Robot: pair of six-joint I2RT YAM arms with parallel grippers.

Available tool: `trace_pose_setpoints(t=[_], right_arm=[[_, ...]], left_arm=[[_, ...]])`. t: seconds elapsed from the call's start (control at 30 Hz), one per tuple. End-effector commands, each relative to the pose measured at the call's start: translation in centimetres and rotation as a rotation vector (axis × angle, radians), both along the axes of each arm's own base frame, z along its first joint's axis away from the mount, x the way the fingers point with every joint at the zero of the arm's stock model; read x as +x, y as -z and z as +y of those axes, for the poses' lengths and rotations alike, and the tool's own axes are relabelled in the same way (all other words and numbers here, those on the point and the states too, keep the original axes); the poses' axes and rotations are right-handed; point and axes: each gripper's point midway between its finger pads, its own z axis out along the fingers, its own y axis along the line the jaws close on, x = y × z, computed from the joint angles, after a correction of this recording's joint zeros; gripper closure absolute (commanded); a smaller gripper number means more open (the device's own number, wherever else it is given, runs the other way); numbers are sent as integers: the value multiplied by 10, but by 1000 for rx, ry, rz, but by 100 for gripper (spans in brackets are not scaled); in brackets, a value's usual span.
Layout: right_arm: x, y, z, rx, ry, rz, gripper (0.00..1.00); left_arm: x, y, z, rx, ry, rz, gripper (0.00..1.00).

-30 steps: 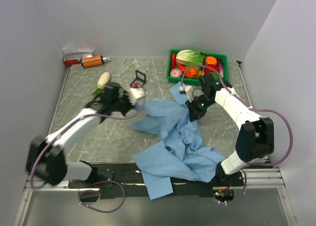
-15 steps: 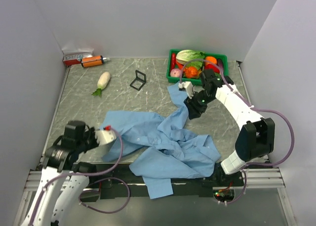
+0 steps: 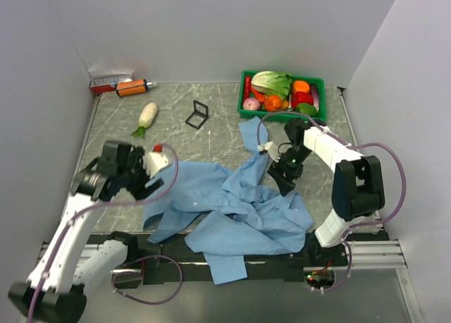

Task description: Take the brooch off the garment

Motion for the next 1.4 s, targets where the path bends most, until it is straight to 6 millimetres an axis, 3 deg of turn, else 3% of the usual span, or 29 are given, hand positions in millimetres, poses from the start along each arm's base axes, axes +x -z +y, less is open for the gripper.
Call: trace_pose_setpoints(t=[0.0,0.07,0.13,0.33,0.37,0.4,0.47,0.5,0.57,0.6,0.63,0.7,0.93,1.1,1.2,1.23,1.3,1.33,1.37], right_arm=[[-11,17,-10,-30,-58,45,17],[-11,22,-10,-28,-56,44,17],[-4,25,-7,-13,-46,19,17],[3,17,12,94,-61,-40,17],[2,16,16,102,-71,-43,17],[1,17,18,108,-74,-39,17],[4,16,21,109,-76,-47,17],[4,16,22,113,-76,-44,17],[4,16,24,118,-73,-42,17],[4,16,26,121,-73,-39,17],[4,15,27,124,-70,-39,17],[4,13,29,136,-71,-39,17],[-6,15,38,169,-112,-13,16],[5,23,43,146,-96,-21,16],[13,29,47,129,-89,-25,19],[18,30,47,116,-83,-38,21],[29,33,51,106,-74,-57,34],[32,33,52,103,-64,-61,41],[42,34,53,98,-43,-88,58]], left_arm=[[59,-16,-35,-233,-111,-40,13],[83,-16,-37,-287,-187,-58,13],[100,2,-33,-300,-258,-11,14],[147,31,-33,-335,-253,41,14],[152,33,-33,-337,-248,53,14],[158,50,-32,-325,-254,109,15],[169,49,-25,-340,-236,157,18],[171,65,-22,-342,-243,225,19],[179,65,-8,-354,-249,264,21],[178,75,-11,-394,-221,325,23],[186,69,-4,-394,-191,312,25],[172,82,-6,-430,-161,435,26],[139,104,-6,-421,-22,567,26],[140,120,-3,-404,-27,568,28],[142,129,2,-372,-66,565,43],[143,130,3,-370,-64,562,57],[142,129,2,-379,-64,579,72],[141,126,0,-385,-63,594,86],[141,124,0,-389,-66,592,93]])
